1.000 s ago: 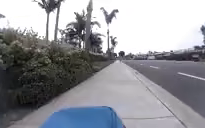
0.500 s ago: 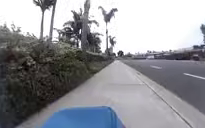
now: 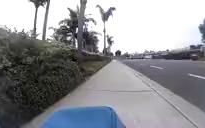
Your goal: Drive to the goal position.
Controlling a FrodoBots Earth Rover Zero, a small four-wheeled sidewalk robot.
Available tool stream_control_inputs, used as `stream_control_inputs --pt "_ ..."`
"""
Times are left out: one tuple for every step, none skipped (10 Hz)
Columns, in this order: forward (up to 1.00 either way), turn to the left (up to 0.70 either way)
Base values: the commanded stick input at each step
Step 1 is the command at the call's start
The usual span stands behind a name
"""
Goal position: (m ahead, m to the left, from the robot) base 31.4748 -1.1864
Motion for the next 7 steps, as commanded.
stream_control_inputs --pt "1.0 0.0" --pt "1.0 0.0" --pt "1.0 0.0" --pt "1.0 0.0" --pt "1.0 0.0" --pt "1.0 0.0" --pt "1.0 0.0"
